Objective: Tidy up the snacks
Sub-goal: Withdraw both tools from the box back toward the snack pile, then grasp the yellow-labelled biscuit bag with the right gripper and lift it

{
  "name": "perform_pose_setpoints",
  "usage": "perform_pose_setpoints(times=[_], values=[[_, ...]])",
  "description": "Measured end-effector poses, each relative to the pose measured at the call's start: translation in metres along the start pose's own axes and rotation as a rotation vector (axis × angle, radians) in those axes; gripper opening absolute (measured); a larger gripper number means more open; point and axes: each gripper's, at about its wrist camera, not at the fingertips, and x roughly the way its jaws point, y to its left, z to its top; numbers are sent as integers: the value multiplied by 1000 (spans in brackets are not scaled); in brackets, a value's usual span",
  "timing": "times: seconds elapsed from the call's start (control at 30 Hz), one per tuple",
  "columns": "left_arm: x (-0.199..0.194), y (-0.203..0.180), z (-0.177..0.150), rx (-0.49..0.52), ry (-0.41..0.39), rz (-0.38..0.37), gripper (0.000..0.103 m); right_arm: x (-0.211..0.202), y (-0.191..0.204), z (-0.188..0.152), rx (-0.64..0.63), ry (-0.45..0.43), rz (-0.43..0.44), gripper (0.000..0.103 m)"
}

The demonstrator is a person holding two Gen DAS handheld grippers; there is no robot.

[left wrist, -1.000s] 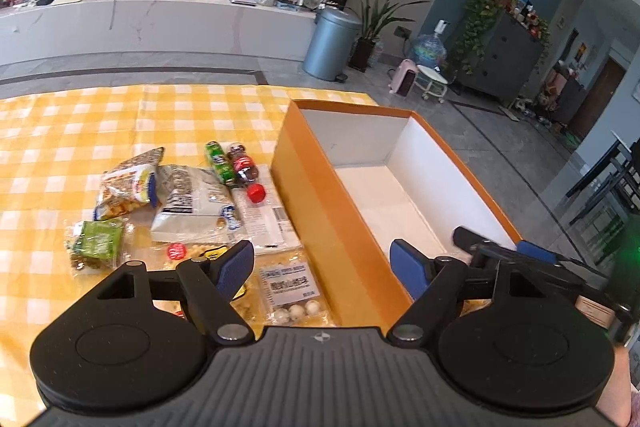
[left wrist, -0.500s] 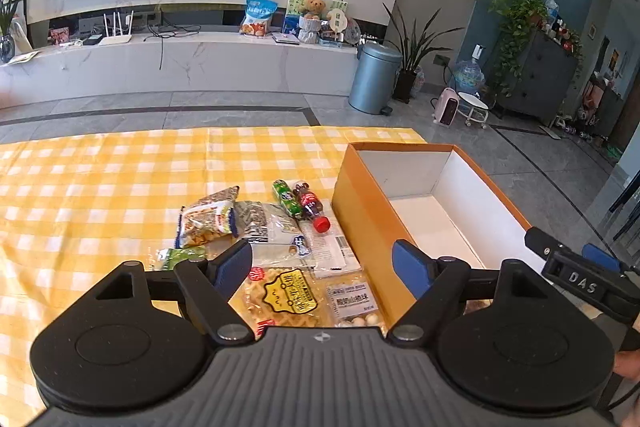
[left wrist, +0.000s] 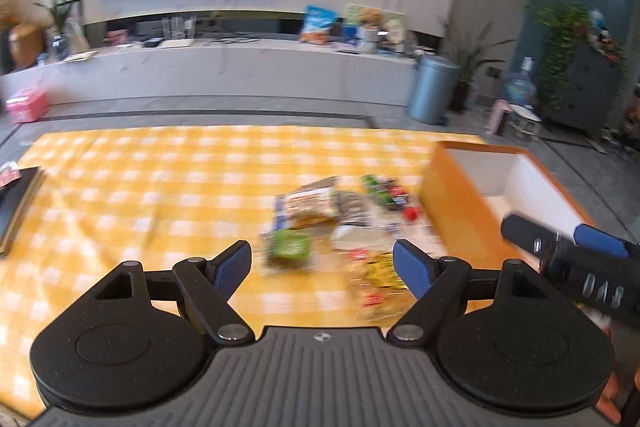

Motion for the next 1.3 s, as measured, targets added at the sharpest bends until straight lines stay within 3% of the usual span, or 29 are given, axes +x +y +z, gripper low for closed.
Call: perform_pose_setpoints(times=[0.13,0.27,0.43,0.77,0.87,1.03,1.2,1.3], values=[[18,24,-7,-34,24,47,95,23,29,-26,-113,71,-14,100],[34,49,-14,-97,78,38,95,51,48,-54,-175,157,5,100],[50,65,-27,-129,132,39,95,89,64,-77,-296,261,-36,100],[65,67,-36,-144,185,17,95,126,44,-106,-211,453,-52,100],[63,66,-37,-145,181,0,95,125,36,-104,-148,457,-32,100],[66,66,-37,-150,191,3,94,122,38,-105,-164,440,-40,99],[60,67,-35,-153,179,-13,94,108,37,-92,-132,325,-19,99],[55,65,-33,-134,150,-40,95,103,40,-85,-113,253,41,100]])
